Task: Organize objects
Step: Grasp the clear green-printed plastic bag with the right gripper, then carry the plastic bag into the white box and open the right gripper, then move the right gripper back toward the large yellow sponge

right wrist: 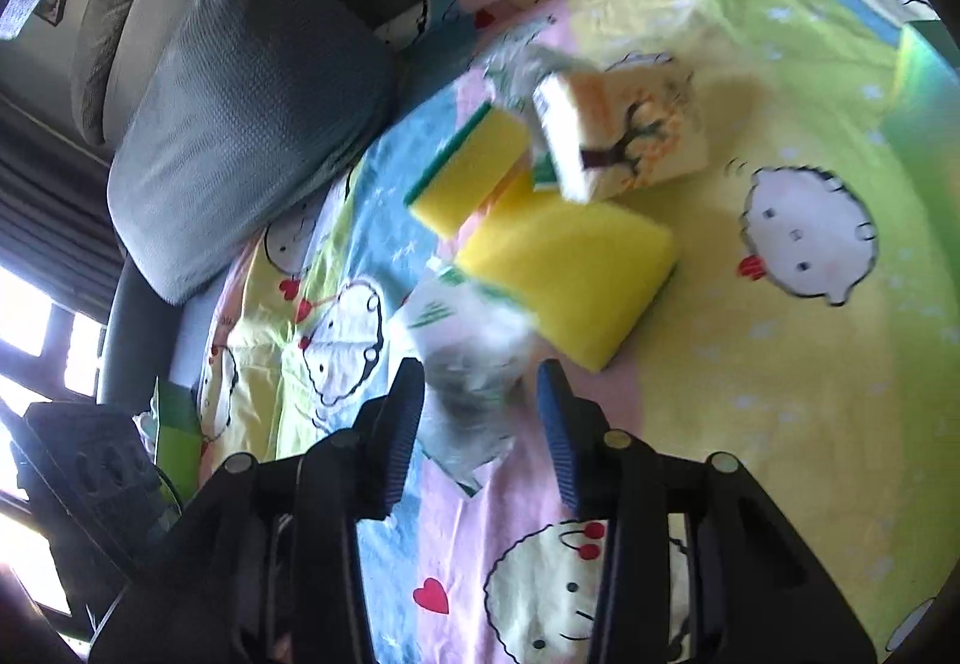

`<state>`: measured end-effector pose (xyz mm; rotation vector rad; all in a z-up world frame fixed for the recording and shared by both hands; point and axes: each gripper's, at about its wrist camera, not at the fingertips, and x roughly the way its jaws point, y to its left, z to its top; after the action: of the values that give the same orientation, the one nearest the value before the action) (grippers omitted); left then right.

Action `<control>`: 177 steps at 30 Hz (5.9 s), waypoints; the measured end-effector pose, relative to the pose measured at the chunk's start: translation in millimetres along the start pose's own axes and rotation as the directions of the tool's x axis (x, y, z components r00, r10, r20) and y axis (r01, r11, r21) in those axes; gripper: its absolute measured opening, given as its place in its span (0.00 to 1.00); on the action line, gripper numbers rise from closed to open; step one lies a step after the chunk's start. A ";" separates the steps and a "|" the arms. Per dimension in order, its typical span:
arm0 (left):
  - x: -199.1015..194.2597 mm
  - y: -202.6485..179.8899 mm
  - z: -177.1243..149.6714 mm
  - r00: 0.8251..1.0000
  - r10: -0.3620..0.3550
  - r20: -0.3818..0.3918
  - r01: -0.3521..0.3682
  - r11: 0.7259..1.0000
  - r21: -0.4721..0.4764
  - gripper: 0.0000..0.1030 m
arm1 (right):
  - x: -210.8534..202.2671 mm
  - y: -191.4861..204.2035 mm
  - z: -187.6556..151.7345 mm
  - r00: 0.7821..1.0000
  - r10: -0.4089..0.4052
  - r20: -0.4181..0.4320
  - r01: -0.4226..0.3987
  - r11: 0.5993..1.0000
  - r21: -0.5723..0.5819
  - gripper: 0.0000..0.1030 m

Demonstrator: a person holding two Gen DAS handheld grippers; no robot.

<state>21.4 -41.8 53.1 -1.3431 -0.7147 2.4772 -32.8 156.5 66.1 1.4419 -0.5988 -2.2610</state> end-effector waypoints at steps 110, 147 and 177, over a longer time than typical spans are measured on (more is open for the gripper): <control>108.4 -313.3 -70.4 0.950 -0.152 -0.272 0.294 0.725 0.623 0.62 | -199.6 -213.5 -28.9 0.843 -0.127 0.522 -0.194 0.835 0.515 0.41; 20.3 -134.2 -11.0 0.999 -0.038 0.026 0.026 0.938 0.347 0.81 | -184.4 -177.7 -19.6 0.566 -0.789 0.237 0.552 0.577 0.601 0.79; 1.0 -70.6 13.4 0.998 -0.005 0.062 -0.007 0.982 0.187 0.81 | -113.2 -107.2 3.9 0.476 -0.847 0.238 0.717 0.530 0.452 0.79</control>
<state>7.9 14.8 95.3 -1.2043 -0.4795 2.5244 -2.0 307.0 93.5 1.5550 -0.4229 -3.4562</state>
